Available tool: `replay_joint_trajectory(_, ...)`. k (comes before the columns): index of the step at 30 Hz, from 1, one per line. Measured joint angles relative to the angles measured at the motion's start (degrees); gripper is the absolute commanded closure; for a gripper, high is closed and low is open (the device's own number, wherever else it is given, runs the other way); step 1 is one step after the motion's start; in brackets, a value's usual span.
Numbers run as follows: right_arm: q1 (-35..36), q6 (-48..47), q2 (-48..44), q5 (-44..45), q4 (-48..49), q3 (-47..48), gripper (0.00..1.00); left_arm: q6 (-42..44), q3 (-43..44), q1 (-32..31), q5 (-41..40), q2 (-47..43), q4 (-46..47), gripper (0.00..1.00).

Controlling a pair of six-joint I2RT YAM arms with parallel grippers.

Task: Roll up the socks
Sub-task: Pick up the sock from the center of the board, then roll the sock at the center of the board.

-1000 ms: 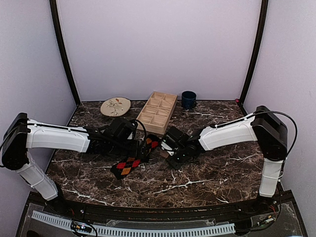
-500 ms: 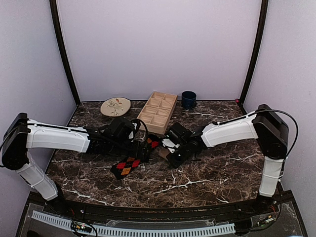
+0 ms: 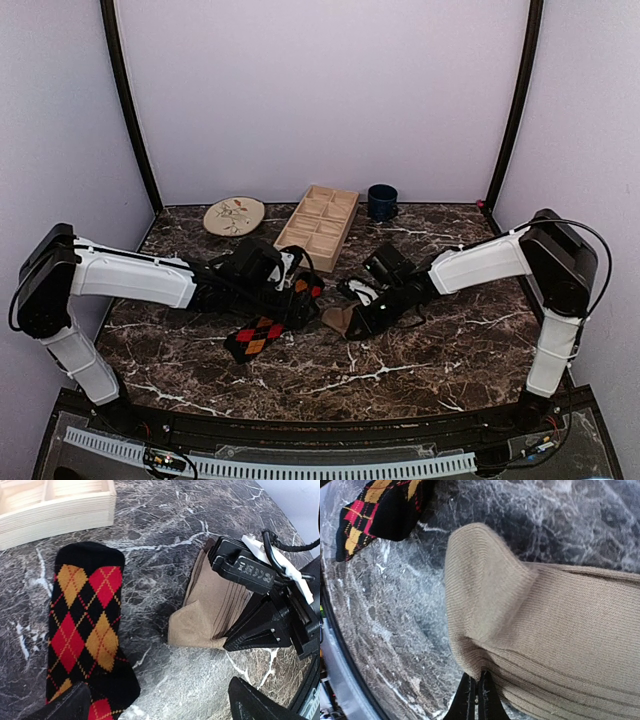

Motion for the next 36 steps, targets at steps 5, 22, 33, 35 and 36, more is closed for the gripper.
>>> replay_joint_trajectory(5, -2.08, 3.52, -0.68, -6.51, 3.06, -3.02, 1.0, 1.64, 0.0, 0.0, 3.08, 1.6, 2.12, 0.01)
replay_joint_trajectory(22, -8.28, 16.83, -2.49, -20.85, 17.77, -12.24, 1.0, 4.7, 1.62, -0.37, 10.67, 5.6, 6.43, 0.01)
replay_joint_trajectory(33, -10.8, 21.66, -3.5, -25.31, 23.21, -15.76, 1.0, 5.73, 3.82, -1.27, 12.72, 8.55, 7.28, 0.01)
replay_joint_trajectory(35, -11.3, 22.47, -3.56, -25.97, 24.15, -16.52, 1.0, 5.77, 4.37, -1.4, 13.09, 9.22, 7.28, 0.01)
replay_joint_trajectory(36, -11.56, 22.73, -3.56, -26.18, 24.52, -16.9, 1.0, 5.84, 4.63, -1.49, 13.25, 9.57, 7.34, 0.01)
